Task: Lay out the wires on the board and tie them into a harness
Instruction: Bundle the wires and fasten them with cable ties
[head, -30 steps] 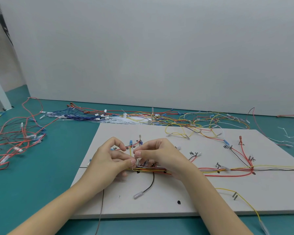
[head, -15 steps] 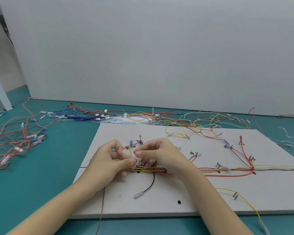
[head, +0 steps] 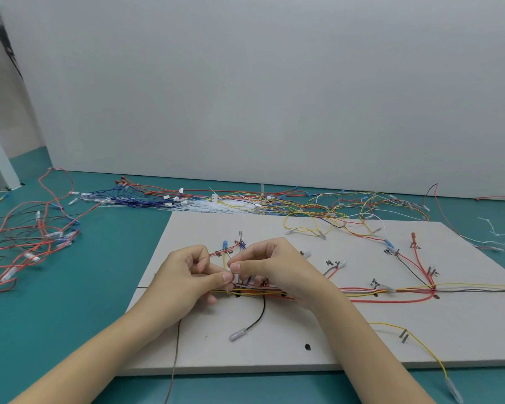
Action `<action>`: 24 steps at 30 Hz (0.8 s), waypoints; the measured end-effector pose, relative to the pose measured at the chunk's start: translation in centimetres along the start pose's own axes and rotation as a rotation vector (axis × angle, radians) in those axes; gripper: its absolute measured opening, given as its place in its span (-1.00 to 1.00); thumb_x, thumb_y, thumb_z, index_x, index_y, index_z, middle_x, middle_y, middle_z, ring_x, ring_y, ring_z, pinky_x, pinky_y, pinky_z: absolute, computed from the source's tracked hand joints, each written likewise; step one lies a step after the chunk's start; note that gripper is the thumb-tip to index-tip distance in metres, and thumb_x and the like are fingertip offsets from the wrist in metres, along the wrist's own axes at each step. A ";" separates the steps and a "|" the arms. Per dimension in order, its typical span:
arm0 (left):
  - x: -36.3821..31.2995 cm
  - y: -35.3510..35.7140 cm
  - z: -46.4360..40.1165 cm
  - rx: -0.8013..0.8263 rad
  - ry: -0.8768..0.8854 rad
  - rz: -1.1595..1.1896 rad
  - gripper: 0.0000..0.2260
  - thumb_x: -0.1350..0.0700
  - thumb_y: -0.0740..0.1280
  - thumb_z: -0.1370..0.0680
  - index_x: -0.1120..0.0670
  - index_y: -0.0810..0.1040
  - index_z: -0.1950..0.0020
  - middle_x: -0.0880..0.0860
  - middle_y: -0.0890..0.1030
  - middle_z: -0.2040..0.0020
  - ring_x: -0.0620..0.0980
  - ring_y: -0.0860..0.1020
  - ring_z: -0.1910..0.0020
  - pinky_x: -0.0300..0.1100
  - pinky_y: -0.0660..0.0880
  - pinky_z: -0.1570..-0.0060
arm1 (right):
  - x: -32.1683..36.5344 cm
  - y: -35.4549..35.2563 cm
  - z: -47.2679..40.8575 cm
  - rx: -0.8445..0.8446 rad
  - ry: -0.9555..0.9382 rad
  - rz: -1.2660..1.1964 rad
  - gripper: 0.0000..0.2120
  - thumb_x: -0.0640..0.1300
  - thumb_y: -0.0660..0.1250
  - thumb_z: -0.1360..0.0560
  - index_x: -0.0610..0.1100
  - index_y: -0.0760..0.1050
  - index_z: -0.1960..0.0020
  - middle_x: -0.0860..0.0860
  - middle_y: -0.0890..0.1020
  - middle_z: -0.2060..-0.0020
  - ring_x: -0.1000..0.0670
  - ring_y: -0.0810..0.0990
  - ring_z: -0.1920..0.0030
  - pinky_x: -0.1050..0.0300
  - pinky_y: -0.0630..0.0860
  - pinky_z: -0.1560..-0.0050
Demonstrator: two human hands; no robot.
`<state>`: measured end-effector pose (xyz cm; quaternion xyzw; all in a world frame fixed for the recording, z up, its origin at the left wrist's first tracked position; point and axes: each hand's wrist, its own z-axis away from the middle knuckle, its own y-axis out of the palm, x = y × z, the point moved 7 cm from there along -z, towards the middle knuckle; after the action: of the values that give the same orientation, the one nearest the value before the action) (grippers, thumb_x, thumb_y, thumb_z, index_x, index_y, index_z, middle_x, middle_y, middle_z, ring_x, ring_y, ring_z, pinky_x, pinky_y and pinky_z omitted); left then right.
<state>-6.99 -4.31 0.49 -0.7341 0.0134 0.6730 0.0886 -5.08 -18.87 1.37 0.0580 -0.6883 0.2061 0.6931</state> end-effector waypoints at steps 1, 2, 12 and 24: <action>0.0 0.0 0.0 0.002 0.001 -0.003 -0.59 0.38 0.41 -0.47 0.12 0.18 0.28 0.27 0.68 0.22 0.01 0.66 0.30 -0.29 0.44 0.52 | 0.0 0.1 0.0 0.007 -0.002 0.002 -0.89 -0.25 0.46 -0.44 -0.27 0.66 0.06 -0.09 0.59 0.34 0.03 0.51 0.30 0.30 0.43 0.35; -0.1 0.0 0.1 0.002 0.002 -0.005 -0.59 0.39 0.40 -0.47 0.12 0.17 0.28 0.27 0.68 0.23 0.01 0.66 0.30 -0.30 0.44 0.52 | 0.0 0.1 0.0 0.014 -0.002 0.005 -0.88 -0.25 0.46 -0.44 -0.28 0.66 0.05 -0.10 0.60 0.33 0.03 0.50 0.30 0.30 0.42 0.35; -0.2 0.2 0.2 -0.001 -0.014 -0.006 -0.55 0.39 0.40 -0.48 0.08 0.14 0.30 0.26 0.68 0.23 -0.03 0.66 0.35 -0.35 0.38 0.56 | 0.0 0.2 0.0 0.029 0.018 0.003 -0.92 -0.21 0.42 -0.47 -0.21 0.66 0.10 0.08 0.63 0.39 0.09 0.53 0.33 0.32 0.43 0.34; 0.1 0.2 0.2 0.007 -0.012 -0.025 -0.54 0.36 0.41 -0.48 0.07 0.13 0.31 0.23 0.69 0.24 -0.01 0.67 0.29 -0.32 0.40 0.55 | -0.2 0.3 0.0 0.023 0.013 -0.044 -0.89 -0.25 0.47 -0.43 -0.10 0.67 0.06 -0.04 0.61 0.34 0.02 0.52 0.30 0.27 0.44 0.32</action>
<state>-7.16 -4.51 0.32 -0.7298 0.0058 0.6763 0.0997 -5.18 -18.67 1.16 0.0799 -0.6799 0.1991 0.7012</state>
